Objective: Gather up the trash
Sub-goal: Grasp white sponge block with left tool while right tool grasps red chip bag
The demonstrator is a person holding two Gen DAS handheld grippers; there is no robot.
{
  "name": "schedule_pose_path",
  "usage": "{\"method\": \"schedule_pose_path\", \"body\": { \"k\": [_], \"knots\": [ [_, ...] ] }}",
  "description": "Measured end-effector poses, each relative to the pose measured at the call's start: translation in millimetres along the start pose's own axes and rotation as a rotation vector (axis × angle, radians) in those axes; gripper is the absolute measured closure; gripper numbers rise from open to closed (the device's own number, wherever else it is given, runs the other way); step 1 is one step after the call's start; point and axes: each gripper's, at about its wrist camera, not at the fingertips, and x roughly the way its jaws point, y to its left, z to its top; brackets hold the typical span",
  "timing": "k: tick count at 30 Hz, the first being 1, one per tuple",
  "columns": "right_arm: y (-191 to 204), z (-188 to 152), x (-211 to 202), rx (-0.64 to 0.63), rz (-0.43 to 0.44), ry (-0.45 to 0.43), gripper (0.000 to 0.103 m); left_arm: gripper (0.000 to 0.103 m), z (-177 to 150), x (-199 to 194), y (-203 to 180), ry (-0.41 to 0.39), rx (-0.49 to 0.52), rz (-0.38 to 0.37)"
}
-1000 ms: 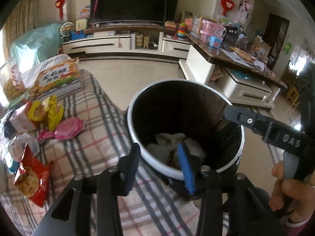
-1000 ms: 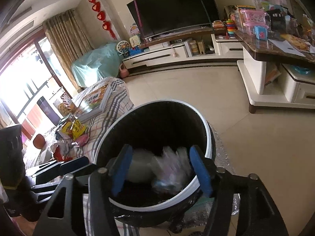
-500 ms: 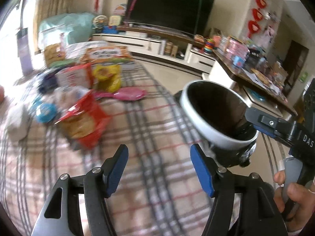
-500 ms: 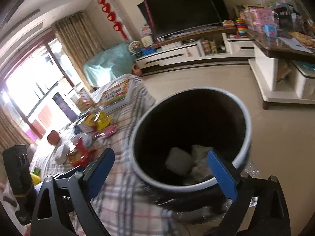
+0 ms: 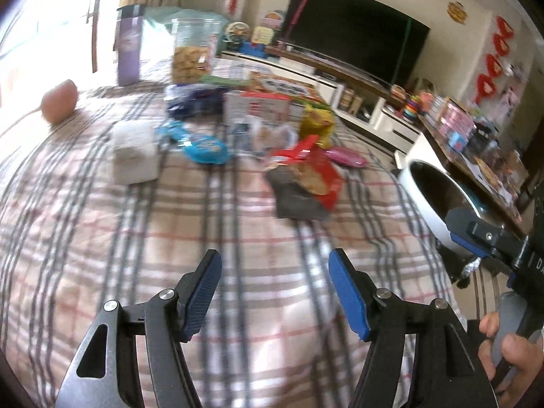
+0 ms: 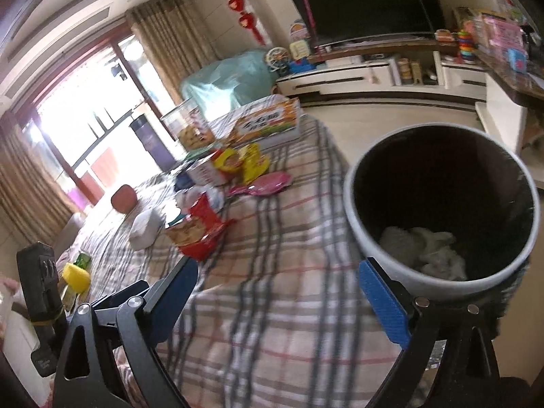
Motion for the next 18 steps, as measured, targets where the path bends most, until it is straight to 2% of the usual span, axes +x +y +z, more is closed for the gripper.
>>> {"method": "schedule_pose_path", "body": {
  "k": [9,18],
  "knots": [
    [30.5,-9.2,23.9,-0.024,0.040,0.040,0.006,0.038,-7.4,-18.2,27.5,-0.013,-0.062,0.044],
    [46.6,-9.7,41.5,-0.036,0.056,0.057,0.007,0.038,-2.0,-13.1,41.3,-0.005,-0.089,0.077]
  ]
}}
